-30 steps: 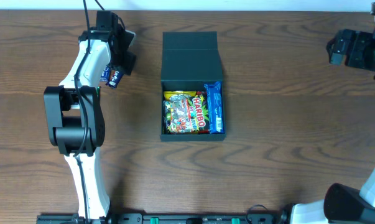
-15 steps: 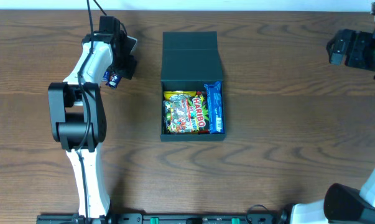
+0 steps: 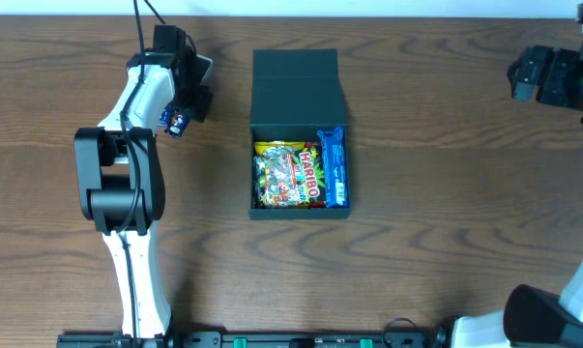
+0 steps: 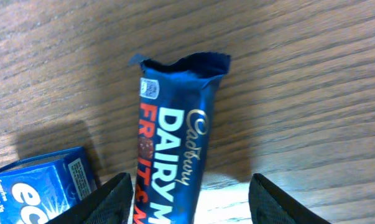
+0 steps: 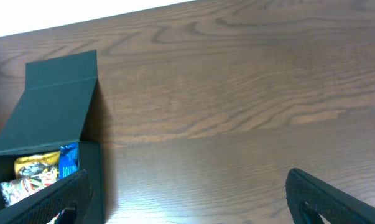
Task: Pack container
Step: 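Grasp the purple Cadbury Dairy Milk bar with the left gripper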
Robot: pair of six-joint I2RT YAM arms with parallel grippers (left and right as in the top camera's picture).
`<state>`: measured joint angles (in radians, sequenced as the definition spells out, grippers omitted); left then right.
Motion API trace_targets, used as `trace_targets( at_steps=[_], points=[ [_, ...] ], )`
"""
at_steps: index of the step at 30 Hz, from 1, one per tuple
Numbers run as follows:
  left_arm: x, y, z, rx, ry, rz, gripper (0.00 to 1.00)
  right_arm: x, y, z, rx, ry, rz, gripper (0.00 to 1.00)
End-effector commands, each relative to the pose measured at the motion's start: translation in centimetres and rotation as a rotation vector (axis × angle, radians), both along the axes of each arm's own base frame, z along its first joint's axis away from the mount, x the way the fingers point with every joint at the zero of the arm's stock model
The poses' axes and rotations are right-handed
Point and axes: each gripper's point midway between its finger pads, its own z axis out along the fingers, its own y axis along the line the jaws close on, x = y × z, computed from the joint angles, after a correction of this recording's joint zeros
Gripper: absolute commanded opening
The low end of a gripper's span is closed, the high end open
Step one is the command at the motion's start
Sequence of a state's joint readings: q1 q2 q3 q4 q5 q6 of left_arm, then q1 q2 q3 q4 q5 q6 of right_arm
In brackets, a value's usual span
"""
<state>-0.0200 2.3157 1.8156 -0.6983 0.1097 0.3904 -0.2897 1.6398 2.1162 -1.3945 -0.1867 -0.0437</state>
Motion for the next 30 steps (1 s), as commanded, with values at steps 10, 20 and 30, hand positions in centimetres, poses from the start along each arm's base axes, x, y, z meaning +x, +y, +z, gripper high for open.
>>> trace_targets(
  at_steps=[10,20,30],
  points=[
    [-0.5,0.5,-1.8,-0.013,0.039,0.010,0.61,-0.1,0.0,-0.1,0.014,0.004,-0.012,0.99],
    [-0.6,0.4,-2.1,-0.022,0.048,0.015,0.54,-0.1,0.0,-0.1,0.015,0.004,-0.012,0.99],
    [-0.9,0.4,-2.6,-0.023,0.063,0.022,0.43,-0.1,0.0,-0.1,0.020,0.005,-0.018,0.99]
  ],
)
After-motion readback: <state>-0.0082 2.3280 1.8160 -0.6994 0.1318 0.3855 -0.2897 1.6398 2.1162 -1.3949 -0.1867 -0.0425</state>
